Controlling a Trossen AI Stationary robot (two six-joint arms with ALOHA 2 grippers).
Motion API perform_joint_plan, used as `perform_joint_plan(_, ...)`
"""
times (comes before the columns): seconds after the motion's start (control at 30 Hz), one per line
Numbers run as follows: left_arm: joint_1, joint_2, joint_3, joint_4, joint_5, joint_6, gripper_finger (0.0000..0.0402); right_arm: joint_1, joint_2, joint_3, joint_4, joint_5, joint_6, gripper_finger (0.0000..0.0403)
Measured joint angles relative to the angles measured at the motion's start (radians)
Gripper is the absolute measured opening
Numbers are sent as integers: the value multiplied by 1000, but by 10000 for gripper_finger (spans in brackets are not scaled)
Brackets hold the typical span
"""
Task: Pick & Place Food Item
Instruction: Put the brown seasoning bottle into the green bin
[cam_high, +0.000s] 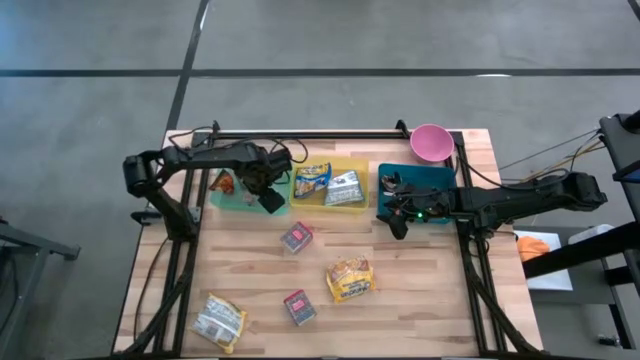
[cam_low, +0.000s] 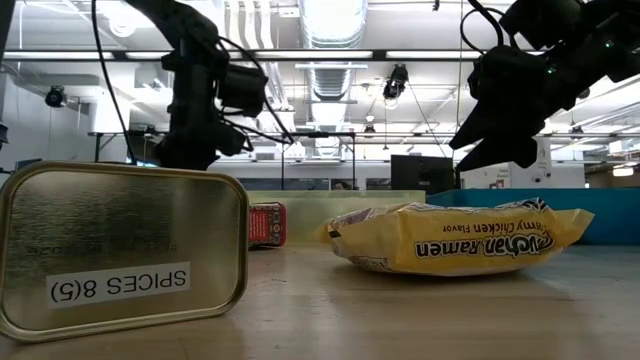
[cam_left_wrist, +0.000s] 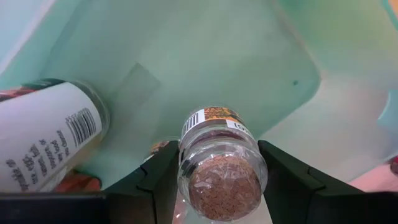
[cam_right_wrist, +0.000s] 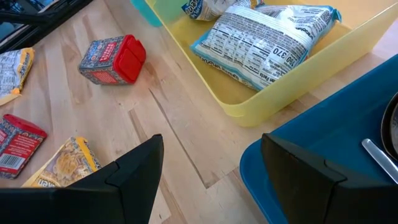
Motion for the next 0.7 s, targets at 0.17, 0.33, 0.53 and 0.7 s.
perform_joint_plan(0.17,0,-5,-27,49,0,5,183,0,0,0,0,0,0,265)
perform_joint_plan(0.33,2,-5,-54,78,-2,15,183,0,0,0,0,0,0,265)
perform_joint_plan(0.53,2,-5,-57,86,-3,14,183,0,0,0,0,0,0,265)
perform_joint_plan(0.7,2,-5,-57,90,-3,8,183,0,0,0,0,0,0,265)
